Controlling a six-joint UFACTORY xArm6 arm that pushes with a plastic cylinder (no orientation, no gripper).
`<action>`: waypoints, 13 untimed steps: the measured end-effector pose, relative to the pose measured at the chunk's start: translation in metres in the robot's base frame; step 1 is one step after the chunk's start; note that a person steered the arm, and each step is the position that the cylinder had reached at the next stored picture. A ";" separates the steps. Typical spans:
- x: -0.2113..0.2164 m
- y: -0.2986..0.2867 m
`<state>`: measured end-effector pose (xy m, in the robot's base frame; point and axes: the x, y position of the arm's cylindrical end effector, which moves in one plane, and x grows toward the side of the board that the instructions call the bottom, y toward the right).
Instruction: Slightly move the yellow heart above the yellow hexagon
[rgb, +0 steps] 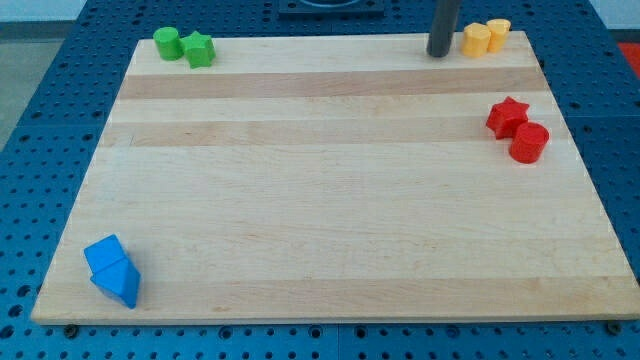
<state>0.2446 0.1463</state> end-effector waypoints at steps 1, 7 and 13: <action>0.032 0.001; -0.037 0.148; -0.024 0.157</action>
<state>0.2211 0.3035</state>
